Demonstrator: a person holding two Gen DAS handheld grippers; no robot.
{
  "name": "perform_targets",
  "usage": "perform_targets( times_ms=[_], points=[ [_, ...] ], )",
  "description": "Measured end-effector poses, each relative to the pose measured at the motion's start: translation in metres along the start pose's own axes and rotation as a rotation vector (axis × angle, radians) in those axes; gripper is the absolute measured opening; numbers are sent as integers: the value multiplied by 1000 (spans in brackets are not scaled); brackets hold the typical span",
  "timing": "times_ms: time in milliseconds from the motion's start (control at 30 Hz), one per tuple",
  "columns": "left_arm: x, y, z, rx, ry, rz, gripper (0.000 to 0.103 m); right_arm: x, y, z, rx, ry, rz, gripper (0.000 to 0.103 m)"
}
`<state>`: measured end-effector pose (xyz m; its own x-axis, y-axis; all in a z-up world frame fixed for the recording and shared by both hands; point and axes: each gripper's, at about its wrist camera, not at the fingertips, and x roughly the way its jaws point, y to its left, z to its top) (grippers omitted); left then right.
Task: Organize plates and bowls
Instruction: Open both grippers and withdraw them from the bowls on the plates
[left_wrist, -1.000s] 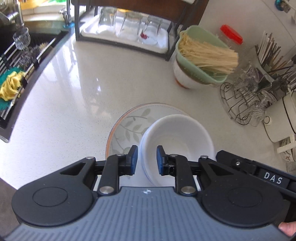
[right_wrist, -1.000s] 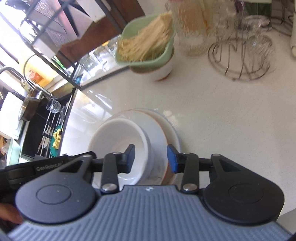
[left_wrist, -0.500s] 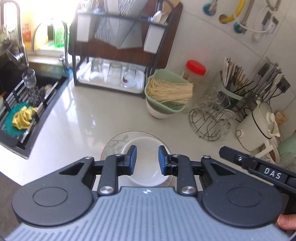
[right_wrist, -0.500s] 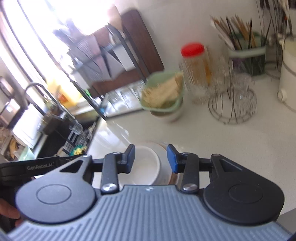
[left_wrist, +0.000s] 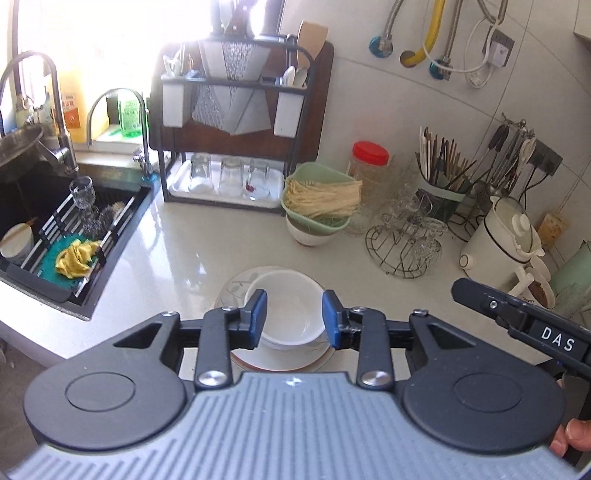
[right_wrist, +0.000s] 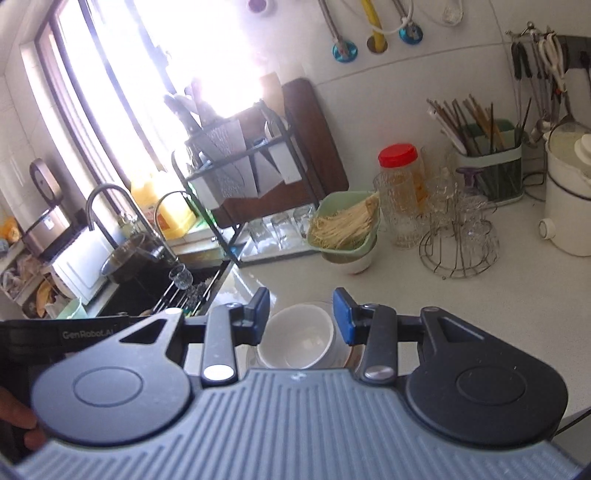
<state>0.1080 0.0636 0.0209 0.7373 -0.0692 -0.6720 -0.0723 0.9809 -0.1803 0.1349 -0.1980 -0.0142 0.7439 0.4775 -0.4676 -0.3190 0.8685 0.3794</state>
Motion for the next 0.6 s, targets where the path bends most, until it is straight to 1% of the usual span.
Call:
perform_targets(
  times_ms=[167,300,367,467,600],
  points=[
    [-20,-1,-6,2,-20,4,44,-18,2,-1,-23,-44,-33,42],
    [-23,4,-12,-3,-5,12,46,-28,5,-6,-64,-74,-68,42],
    [-22,7,-15,-7,6,10,46,-29,7,-8,-79,-72,-81,42],
    [-20,11,-20,-3,12,1,57,-32,9,-13,-78,-76,-90,42],
    [-16,17,-26,25,37,-20,58,-36,16,-26,-87,-71,-119,42]
  ],
)
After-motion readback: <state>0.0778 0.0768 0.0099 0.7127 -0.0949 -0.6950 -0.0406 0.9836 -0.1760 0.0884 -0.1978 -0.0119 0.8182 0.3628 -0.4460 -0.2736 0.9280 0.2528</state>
